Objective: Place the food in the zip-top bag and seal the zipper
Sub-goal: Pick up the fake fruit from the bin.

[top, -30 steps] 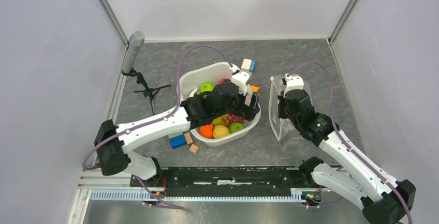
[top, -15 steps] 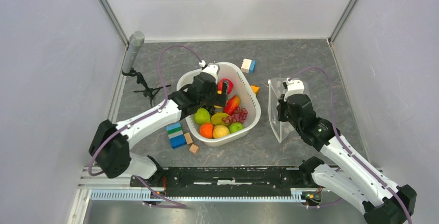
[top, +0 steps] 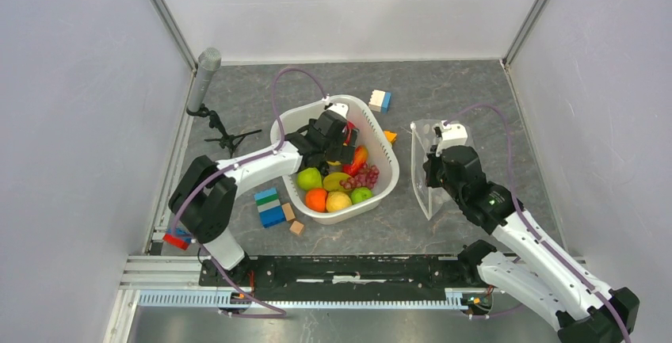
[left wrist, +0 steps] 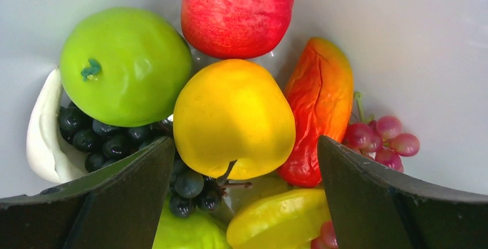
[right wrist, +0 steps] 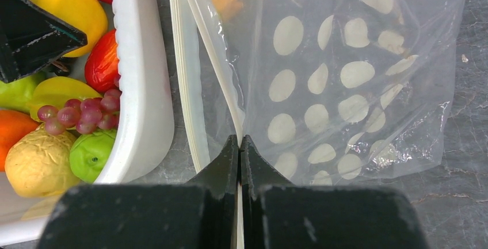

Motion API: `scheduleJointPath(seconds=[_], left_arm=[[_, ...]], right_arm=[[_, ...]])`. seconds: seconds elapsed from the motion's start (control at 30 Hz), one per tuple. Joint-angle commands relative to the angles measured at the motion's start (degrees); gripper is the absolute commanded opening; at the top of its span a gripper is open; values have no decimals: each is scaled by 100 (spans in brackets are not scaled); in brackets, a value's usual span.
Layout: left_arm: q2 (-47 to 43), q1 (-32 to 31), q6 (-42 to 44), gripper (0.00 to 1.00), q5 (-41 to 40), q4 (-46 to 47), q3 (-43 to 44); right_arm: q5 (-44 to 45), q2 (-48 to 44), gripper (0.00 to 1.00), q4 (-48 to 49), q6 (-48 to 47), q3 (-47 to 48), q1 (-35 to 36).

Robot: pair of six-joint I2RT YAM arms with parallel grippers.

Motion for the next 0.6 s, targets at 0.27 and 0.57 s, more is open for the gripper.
scheduleJointPath(seconds=[0.27, 0.57], left_arm=[[69, 53, 215, 80, -286, 576, -130], [-548, 53, 199, 62, -69, 715, -388]], right_arm=[[-102, -90, 1, 173, 152, -91, -17], [-88, -195, 1, 171, 202, -132, -17]])
